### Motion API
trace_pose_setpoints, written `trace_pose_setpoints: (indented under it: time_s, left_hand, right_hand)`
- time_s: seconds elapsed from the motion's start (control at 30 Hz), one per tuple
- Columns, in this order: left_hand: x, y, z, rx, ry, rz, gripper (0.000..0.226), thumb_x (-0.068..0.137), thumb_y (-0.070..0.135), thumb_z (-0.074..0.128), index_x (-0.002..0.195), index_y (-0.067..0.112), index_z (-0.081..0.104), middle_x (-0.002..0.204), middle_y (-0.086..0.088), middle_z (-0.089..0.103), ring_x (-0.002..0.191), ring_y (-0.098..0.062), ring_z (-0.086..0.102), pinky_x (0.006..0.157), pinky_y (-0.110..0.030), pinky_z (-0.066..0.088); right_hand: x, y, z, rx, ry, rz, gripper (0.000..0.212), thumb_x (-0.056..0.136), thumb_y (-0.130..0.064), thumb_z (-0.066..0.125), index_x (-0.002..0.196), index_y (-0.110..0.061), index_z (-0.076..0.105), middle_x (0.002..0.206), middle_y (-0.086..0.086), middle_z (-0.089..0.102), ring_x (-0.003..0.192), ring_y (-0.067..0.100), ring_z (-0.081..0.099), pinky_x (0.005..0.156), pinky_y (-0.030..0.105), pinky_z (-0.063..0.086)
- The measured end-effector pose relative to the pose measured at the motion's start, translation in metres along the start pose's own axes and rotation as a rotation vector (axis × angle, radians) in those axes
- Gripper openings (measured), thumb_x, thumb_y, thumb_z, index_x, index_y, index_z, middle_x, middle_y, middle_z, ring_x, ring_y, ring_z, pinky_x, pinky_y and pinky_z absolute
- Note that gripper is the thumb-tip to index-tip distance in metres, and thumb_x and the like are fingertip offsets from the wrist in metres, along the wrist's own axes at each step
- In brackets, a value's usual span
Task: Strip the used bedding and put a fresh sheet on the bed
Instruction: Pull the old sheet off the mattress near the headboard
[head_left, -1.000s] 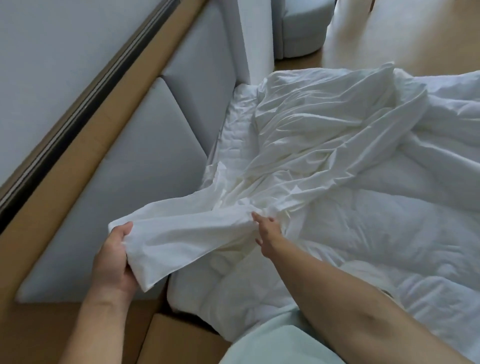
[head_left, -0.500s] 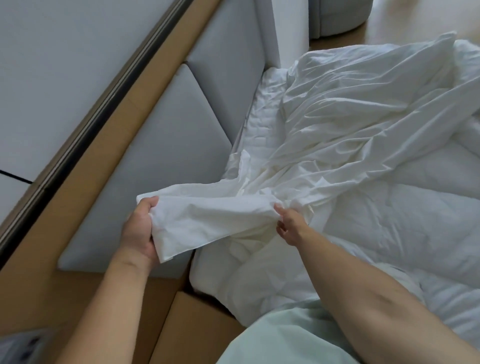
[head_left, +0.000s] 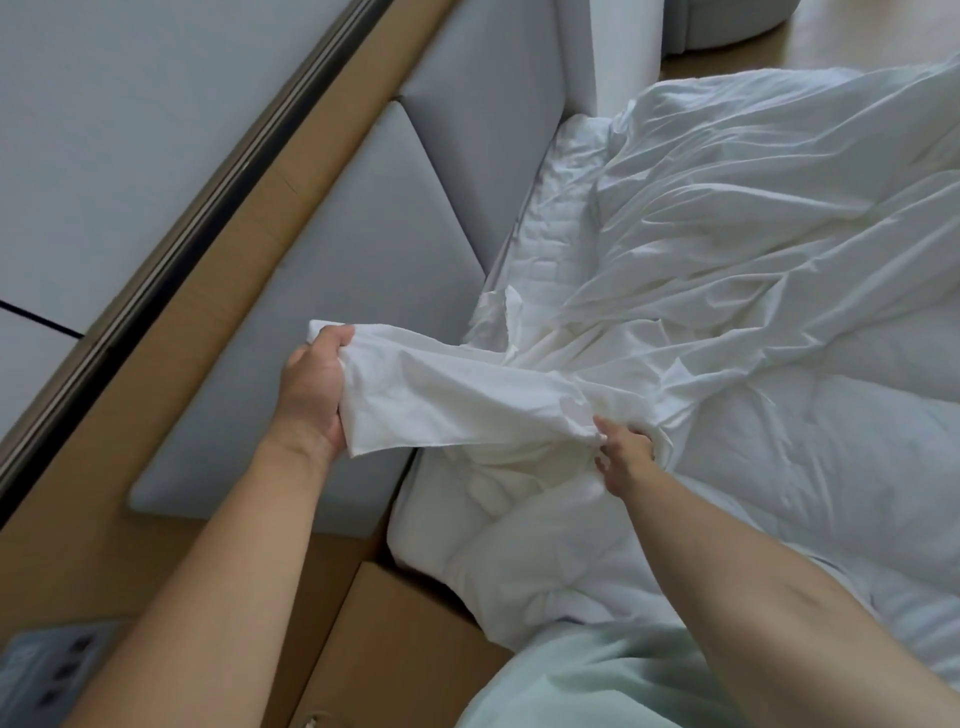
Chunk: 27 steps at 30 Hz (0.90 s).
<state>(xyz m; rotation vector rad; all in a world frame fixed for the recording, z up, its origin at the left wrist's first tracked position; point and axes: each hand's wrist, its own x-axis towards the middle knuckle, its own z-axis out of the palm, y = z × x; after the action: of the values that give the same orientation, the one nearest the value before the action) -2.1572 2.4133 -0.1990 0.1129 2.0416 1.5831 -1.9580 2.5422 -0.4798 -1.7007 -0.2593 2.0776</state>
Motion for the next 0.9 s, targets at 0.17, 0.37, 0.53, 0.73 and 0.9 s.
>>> trace_pose_setpoints:
  time_s: [0.17, 0.37, 0.53, 0.73, 0.9]
  left_hand:
    - [0.021, 0.005, 0.008, 0.029, -0.001, 0.039, 0.012, 0.093, 0.021, 0.061, 0.086, 0.011, 0.060, 0.078, -0.007, 0.069, 0.069, -0.025, 0.070, 0.064, -0.039, 0.059]
    - [0.038, 0.008, 0.029, 0.087, -0.008, 0.063, 0.013, 0.095, 0.020, 0.059, 0.086, 0.013, 0.053, 0.081, -0.008, 0.061, 0.070, -0.025, 0.065, 0.060, -0.037, 0.057]
    - [0.044, 0.000, 0.056, 0.118, -0.028, 0.045, 0.017, 0.094, 0.022, 0.063, 0.085, 0.011, 0.054, 0.069, -0.003, 0.062, 0.057, -0.019, 0.066, 0.053, -0.035, 0.058]
    - [0.063, -0.034, 0.086, 0.444, -0.103, 0.040, 0.019, 0.097, 0.028, 0.059, 0.087, 0.012, 0.058, 0.096, -0.010, 0.068, 0.090, -0.031, 0.069, 0.078, -0.040, 0.057]
    - [0.059, -0.061, 0.120, 1.310, -0.309, 0.187, 0.023, 0.097, 0.027, 0.048, 0.098, 0.008, 0.061, 0.098, -0.014, 0.063, 0.081, -0.027, 0.056, 0.062, -0.033, 0.040]
  right_hand:
    - [0.017, -0.002, -0.020, -0.098, 0.050, -0.055, 0.031, 0.085, -0.017, 0.079, 0.113, -0.010, 0.068, 0.108, 0.009, 0.067, 0.078, 0.018, 0.061, 0.079, 0.032, 0.052]
    - [0.013, 0.005, -0.017, -0.088, 0.469, -0.265, 0.032, 0.081, -0.025, 0.076, 0.109, -0.018, 0.064, 0.101, -0.003, 0.066, 0.088, 0.021, 0.063, 0.085, 0.031, 0.053]
    - [0.016, 0.002, -0.016, -0.113, 0.284, -0.202, 0.019, 0.086, -0.025, 0.073, 0.100, -0.013, 0.067, 0.092, 0.000, 0.066, 0.081, 0.021, 0.062, 0.071, 0.027, 0.049]
    - [0.004, -0.012, -0.030, -0.454, -0.075, -0.254, 0.020, 0.096, -0.028, 0.063, 0.099, -0.008, 0.067, 0.100, 0.013, 0.070, 0.086, 0.026, 0.068, 0.075, 0.043, 0.059]
    - [-0.009, -0.018, -0.041, -0.501, -0.184, -0.183, 0.027, 0.095, -0.027, 0.063, 0.109, -0.004, 0.064, 0.113, 0.019, 0.066, 0.095, 0.035, 0.068, 0.075, 0.044, 0.056]
